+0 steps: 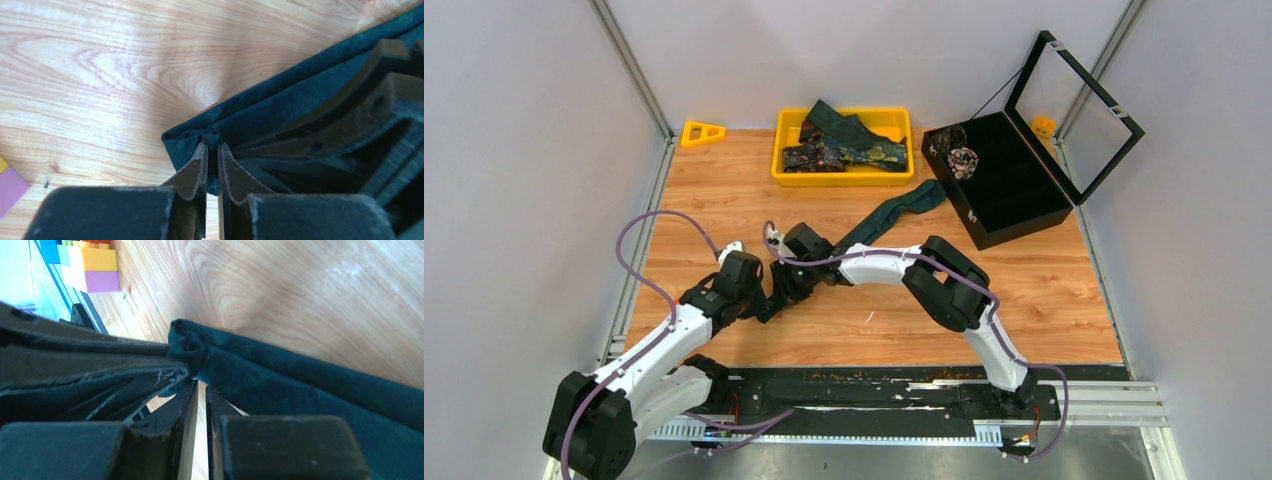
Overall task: Roll the ties
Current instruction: Roll the tie at the center of the board.
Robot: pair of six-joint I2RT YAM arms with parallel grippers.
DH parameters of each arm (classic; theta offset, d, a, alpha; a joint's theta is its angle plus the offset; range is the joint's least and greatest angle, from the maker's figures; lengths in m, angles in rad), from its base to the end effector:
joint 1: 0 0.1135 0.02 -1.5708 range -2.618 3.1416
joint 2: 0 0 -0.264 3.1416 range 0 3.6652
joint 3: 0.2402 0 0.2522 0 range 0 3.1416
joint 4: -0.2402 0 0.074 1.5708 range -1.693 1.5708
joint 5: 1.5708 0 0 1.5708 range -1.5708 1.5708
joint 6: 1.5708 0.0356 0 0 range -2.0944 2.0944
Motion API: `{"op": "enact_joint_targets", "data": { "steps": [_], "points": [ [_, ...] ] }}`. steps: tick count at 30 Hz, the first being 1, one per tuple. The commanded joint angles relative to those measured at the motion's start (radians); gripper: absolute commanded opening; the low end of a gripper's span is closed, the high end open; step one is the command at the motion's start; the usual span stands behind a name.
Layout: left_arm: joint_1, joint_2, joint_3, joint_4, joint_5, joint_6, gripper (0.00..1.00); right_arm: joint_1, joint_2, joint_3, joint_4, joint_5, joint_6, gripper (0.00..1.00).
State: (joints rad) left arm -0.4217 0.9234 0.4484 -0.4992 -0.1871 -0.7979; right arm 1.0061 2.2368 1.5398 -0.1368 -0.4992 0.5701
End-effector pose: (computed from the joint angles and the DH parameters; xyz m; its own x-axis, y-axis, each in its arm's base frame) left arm 0.1553 -0.0624 0.1753 -0.7466 -0.4360 -0.5024 -0.3261 0.8982 -0.2948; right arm 0.2426 0.4148 0.1319 -0.8268 -0.4197 -0.3745 -0.5554 0.5044 0.6611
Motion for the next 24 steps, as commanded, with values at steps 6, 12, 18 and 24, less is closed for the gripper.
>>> {"op": "enact_joint_targets", "data": {
  "steps": [6, 12, 18, 24],
  "points": [
    [0.004, 0.064, 0.014, 0.077, 0.001, -0.002, 0.0, -0.025, -0.156, -0.086, -0.01, 0.042, -0.048, 0.14],
    [0.004, 0.079, 0.016, 0.092, 0.004, -0.013, 0.03, -0.042, -0.182, -0.12, -0.002, 0.048, -0.052, 0.14],
    [0.004, 0.072, 0.022, 0.099, 0.008, -0.038, 0.11, -0.047, -0.192, -0.123, 0.008, 0.042, -0.053, 0.14],
    [0.004, 0.061, 0.062, 0.063, 0.011, -0.053, 0.0, -0.052, -0.212, -0.147, 0.028, 0.036, -0.048, 0.14]
  ]
}}
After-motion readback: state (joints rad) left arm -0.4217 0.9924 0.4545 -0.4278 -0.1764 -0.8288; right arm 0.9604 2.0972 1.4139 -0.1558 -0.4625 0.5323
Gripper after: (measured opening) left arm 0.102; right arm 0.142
